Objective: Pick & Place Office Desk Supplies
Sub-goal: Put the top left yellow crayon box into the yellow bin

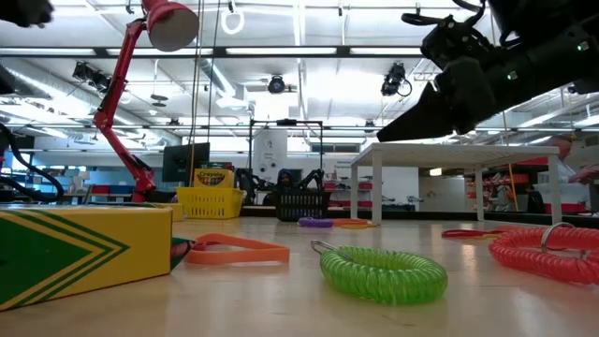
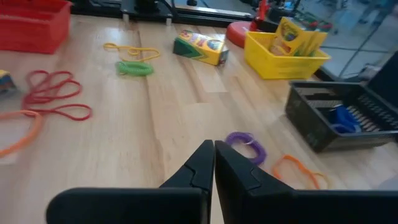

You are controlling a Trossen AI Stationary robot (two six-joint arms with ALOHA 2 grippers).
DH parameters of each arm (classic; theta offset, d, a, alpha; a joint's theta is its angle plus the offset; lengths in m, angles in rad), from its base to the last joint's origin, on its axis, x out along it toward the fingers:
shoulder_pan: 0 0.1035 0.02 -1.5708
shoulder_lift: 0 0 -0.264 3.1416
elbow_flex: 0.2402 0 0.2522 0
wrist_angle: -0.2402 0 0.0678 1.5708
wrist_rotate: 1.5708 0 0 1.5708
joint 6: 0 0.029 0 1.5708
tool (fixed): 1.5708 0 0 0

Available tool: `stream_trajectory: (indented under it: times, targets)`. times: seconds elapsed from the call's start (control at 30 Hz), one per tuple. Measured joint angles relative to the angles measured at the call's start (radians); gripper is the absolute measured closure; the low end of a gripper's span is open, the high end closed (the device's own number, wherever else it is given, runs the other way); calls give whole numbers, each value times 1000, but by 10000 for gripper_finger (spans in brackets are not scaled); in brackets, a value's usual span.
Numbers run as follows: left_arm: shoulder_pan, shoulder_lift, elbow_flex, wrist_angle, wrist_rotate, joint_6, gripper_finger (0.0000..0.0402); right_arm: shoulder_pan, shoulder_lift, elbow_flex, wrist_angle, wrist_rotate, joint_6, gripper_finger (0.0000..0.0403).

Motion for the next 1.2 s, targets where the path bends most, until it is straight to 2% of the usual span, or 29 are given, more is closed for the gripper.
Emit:
stream_trajectory:
  times: [0.07,0.13,0.3,0.4,0.5,0.6,0.73,0.8,0.97,1.03,1.2]
  targets:
    - [-2,-1,0,1,28,55,272,0,0,0,0,-9,19,379]
    - [5,-15,0,-1,6,110,293,0,0,0,0,-10,19,379]
    - [105,-65,1,53,-53,321,387,0,0,0,0,-11,10,379]
    - [191,-86,1,107,-92,515,395,0,0,0,1,-11,8,379]
    - [298,-85,-11,192,-85,694,396,0,0,0,0,-11,9,379]
    - [413,-85,-55,282,-18,813,396,0,0,0,0,-12,9,379]
    - [556,-85,-128,348,85,867,396,0,0,0,-6,-12,9,379]
    - [615,-85,-152,345,54,860,393,0,0,0,-5,-12,9,379]
    - [725,-85,-159,267,-109,786,356,0,0,0,-6,-12,9,379]
    - [755,-85,-158,215,-173,726,332,0,0,0,-6,-12,9,379]
    - [829,-82,-158,15,-242,568,247,0,0,0,-6,-12,9,379]
